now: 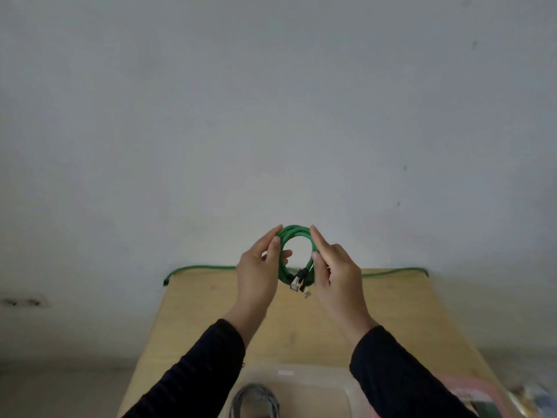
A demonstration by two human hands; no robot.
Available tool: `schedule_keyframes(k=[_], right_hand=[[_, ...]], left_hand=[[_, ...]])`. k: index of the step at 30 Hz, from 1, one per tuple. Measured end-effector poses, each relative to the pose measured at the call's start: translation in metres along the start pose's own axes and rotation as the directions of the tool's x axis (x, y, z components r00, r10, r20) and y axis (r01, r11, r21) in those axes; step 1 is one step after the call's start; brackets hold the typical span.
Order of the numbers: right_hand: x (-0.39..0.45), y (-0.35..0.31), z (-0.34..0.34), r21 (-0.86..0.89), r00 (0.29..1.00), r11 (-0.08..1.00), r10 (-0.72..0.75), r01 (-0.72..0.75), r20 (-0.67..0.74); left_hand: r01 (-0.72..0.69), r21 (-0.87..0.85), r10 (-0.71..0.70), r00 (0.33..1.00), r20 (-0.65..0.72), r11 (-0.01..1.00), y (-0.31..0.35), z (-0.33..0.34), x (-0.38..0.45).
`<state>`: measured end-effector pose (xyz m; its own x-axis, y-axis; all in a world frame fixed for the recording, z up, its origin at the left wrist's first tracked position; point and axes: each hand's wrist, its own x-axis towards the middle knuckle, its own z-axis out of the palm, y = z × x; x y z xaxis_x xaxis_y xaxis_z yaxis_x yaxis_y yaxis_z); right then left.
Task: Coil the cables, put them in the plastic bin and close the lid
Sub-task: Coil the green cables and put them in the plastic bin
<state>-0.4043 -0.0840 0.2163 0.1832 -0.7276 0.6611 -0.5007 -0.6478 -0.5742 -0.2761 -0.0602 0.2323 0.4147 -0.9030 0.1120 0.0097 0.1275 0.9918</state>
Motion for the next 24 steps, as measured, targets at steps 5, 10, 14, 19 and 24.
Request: schedule_keyframes(k=[5,10,14,19,24], right_hand=[[-0.089,0.015,-0.009,-0.062,0.985,0.988,0.148,-0.143,0.093],[-0.166,0.020,-0.021,-0.095,0.932,0.951,0.308,-0.294,0.191],[-0.198,0.025,-0.028,-0.128,0.855,0.903,0.430,-0.410,0.290],[-0.207,0.025,-0.031,-0.182,0.742,0.839,0.540,-0.513,0.397],[-0.205,0.039,-0.018,-0.269,0.653,0.796,0.601,-0.543,0.460]], left_hand=[[0.111,0.100,-0.121,0.988,0.095,0.989,-0.067,-0.006,-0.050],[0.168,0.241,-0.202,0.971,0.128,0.956,-0.117,-0.012,-0.109],[0.221,0.347,-0.271,0.957,0.102,0.911,-0.142,-0.012,-0.137],[0.250,0.478,-0.327,0.941,0.085,0.842,-0.162,-0.009,-0.147],[0.253,0.539,-0.330,0.943,0.050,0.803,-0.173,-0.005,-0.140]])
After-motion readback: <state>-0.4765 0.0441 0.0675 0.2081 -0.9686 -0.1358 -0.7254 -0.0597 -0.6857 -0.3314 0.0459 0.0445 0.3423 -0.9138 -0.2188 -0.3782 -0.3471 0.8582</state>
